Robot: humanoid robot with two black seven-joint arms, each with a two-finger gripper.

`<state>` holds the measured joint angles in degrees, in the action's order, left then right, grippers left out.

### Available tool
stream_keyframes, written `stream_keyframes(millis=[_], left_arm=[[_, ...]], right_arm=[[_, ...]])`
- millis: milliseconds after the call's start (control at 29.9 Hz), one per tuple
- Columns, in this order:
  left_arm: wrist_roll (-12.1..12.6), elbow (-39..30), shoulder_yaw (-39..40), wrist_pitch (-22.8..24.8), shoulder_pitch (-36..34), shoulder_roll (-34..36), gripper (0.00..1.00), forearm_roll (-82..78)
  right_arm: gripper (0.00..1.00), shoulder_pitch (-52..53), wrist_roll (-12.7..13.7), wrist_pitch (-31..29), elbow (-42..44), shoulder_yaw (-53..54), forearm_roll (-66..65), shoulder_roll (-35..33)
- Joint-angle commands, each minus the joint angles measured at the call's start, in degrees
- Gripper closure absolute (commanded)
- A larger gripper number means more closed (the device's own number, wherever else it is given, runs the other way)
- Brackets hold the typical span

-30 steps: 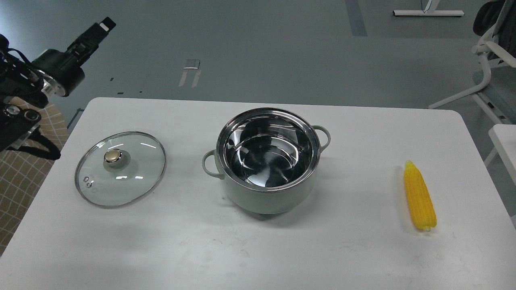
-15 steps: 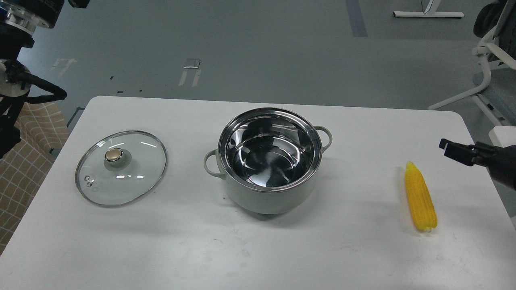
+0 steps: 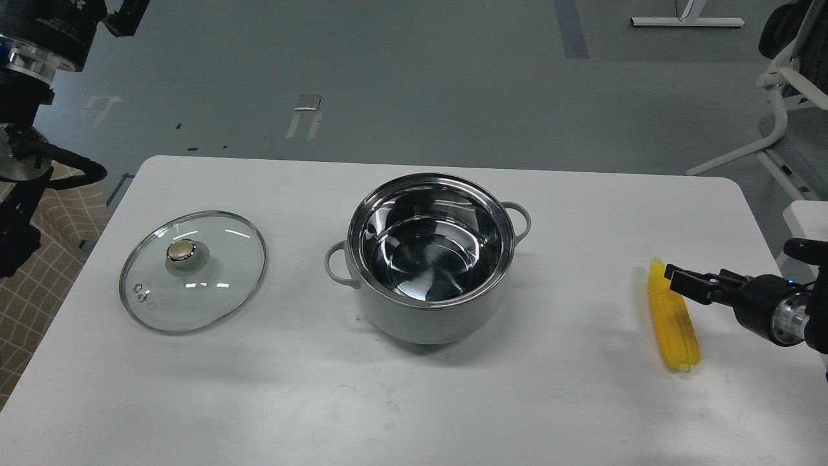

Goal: Open pot and put corn in
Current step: 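Reach the right gripper to the yellow corn cob and grasp it, then lift the corn and carry it over the open pot with the right gripper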

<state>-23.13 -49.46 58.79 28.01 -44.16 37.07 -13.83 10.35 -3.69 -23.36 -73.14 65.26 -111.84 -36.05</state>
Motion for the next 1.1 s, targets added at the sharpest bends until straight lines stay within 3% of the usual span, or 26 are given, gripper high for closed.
stream_keyframes(millis=[0, 167, 435, 535, 736, 1070], left_arm=[[0.0, 0.7, -0.7, 0.0, 0.1, -0.2, 0.03, -0.7], [0.0, 0.7, -0.7, 0.0, 0.1, 0.4, 0.02, -0.8], [-0.3, 4.4, -0.6, 0.0, 0.2, 0.2, 0.03, -0.6], [-0.7, 4.4, -0.4, 0.0, 0.2, -0.2, 0.03, -0.3], [-0.3, 4.4, 0.2, 0.0, 0.0, -0.3, 0.02, 0.2], [0.0, 3.6, 0.4, 0.0, 0.0, 0.1, 0.02, 0.2]], right_arm=[[0.00, -0.9, 0.3, 0.6, 0.6, -0.1, -0.1, 1.7], [0.10, -1.7, 0.4, 0.7, 1.1, -0.4, -2.2, 2.8], [0.52, -2.4, 0.3, 0.7, 1.7, -0.4, -3.7, 3.4], [0.74, -2.5, 0.1, 1.2, 1.7, -0.4, -3.6, 3.7], [1.00, -2.2, -0.3, 6.0, 0.9, 0.6, -2.7, 4.4], [1.00, 5.8, -0.3, 6.8, -8.4, 11.8, 1.8, 6.7]])
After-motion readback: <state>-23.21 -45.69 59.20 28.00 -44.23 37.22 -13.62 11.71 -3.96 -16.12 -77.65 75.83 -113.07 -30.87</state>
